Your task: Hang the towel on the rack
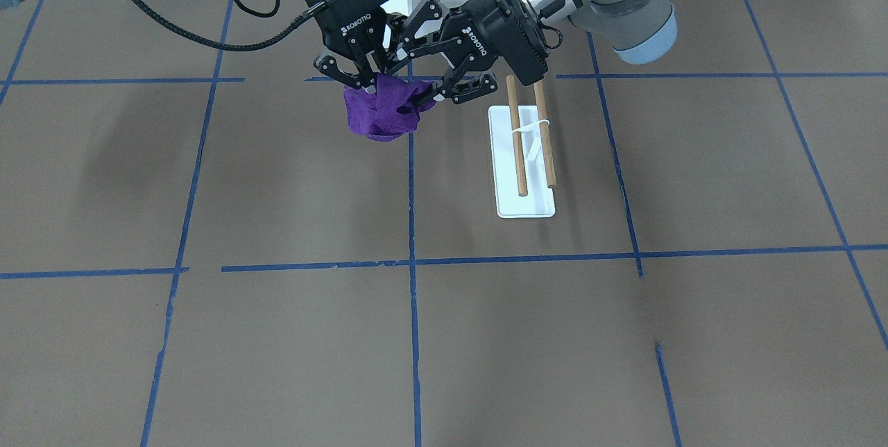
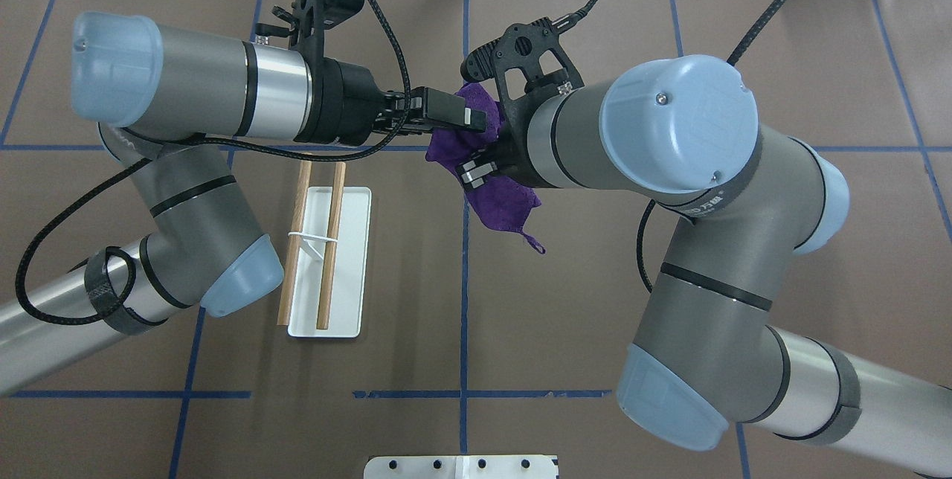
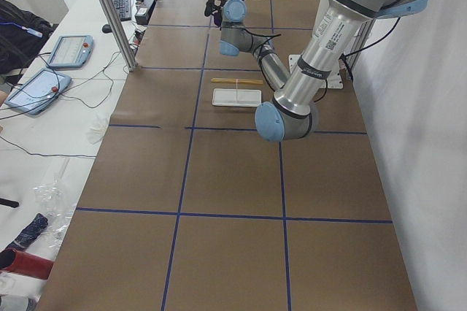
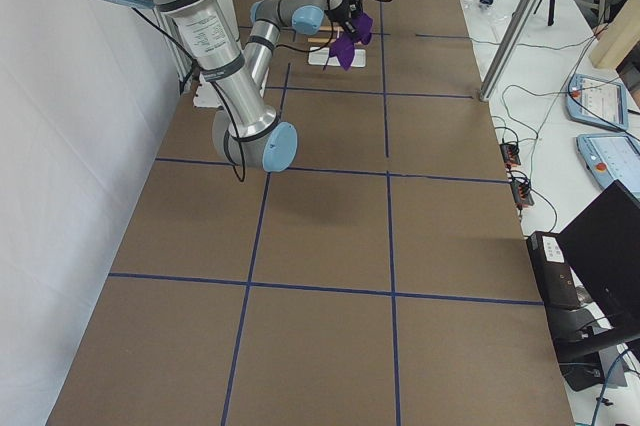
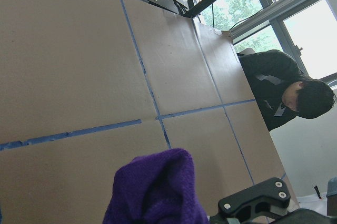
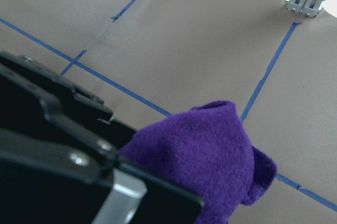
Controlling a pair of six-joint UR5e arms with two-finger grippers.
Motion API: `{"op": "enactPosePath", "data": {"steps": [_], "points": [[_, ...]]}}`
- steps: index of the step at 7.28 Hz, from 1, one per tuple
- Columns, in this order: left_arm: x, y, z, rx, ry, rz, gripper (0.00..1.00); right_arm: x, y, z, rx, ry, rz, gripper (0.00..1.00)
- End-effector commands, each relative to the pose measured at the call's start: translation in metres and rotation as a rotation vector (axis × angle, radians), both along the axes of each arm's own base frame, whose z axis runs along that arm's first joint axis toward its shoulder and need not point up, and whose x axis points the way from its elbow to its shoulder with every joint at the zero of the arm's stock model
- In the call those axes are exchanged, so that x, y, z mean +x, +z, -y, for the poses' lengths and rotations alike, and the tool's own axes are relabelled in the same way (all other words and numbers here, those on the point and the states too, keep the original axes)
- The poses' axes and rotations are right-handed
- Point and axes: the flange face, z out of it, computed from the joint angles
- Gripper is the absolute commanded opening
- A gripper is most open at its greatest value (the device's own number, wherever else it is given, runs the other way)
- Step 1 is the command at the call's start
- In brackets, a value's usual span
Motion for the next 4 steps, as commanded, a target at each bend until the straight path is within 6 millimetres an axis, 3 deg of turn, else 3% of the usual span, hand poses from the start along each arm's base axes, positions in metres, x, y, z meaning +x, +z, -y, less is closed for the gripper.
{"op": "enactPosePath", "data": {"steps": [1, 4], "points": [[0.0005, 0.0015, -0.0021, 0.002, 0.017, 0.003, 0.00, 0.0002, 0.0007, 0.0003, 0.000, 0.001, -0.001, 0.00], [-0.0001, 0.0021, -0.0042, 0.006, 0.039, 0.006, 0.00, 0.0009, 0.0026, -0.0001, -0.002, 0.001, -0.004, 0.00]]}}
